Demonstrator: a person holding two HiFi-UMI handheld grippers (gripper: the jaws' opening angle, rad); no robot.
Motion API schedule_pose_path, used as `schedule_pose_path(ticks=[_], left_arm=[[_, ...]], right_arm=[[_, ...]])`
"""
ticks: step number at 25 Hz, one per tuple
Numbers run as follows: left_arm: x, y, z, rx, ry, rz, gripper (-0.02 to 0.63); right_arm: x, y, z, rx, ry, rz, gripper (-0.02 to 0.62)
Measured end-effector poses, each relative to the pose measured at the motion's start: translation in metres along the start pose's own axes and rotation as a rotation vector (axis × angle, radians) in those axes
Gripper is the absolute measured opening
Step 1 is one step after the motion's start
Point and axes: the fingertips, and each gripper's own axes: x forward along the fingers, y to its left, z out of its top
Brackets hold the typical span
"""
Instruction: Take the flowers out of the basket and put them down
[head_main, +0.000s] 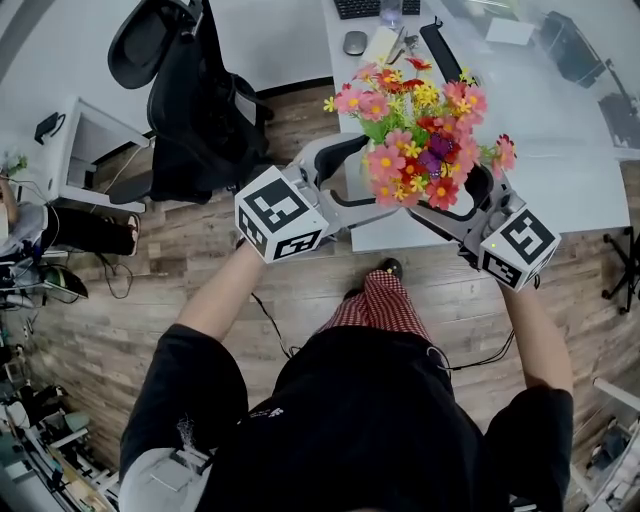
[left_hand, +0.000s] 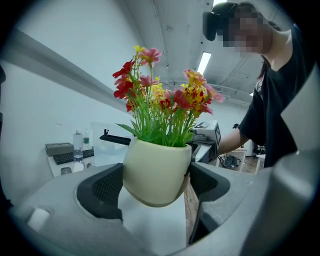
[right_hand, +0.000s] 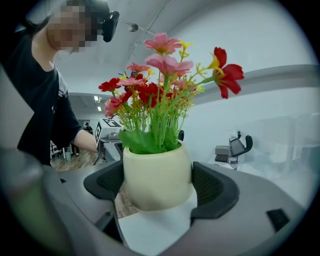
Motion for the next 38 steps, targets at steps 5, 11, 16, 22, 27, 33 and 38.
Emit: schedule_pose_path(ticks=[5,11,16,22,27,33,38], left_arm=[[0.002,0.003,-0.007,-0.009,0.008,-0.002,0.428],[0.007,0.006,-0.015,-0.012,0.027,-0.009,0.426],[0.007,0.009,-0.024,-0.012,0.044,-0.011,0.426],[0.009,0.012,-0.033,-0.008,0.059,-0.012,0.425],[0.011,0.016,-0.039,-0.008,0.072,-0.012,0.425],[0.011,0.019,-0.045,-0.012,0.082,-0.014,0.425],[0.014,0.020,-0.051,-0.013,0.090,-0.013,0.425]], right_arm=[[0.003,-0.002,-0.007,0.000,0.013,-0.002,0.440],[0.004,-0.007,-0.015,0.009,0.019,-0.007,0.441],[0.009,-0.007,-0.023,0.008,0.032,-0.008,0.440],[0.013,-0.009,-0.032,0.006,0.045,-0.011,0.441],[0.017,-0.012,-0.037,0.007,0.052,-0.010,0.440],[0.021,-0.013,-0.043,0.010,0.060,-0.008,0.440],[0.021,-0.015,-0.049,0.011,0.061,-0.006,0.440]])
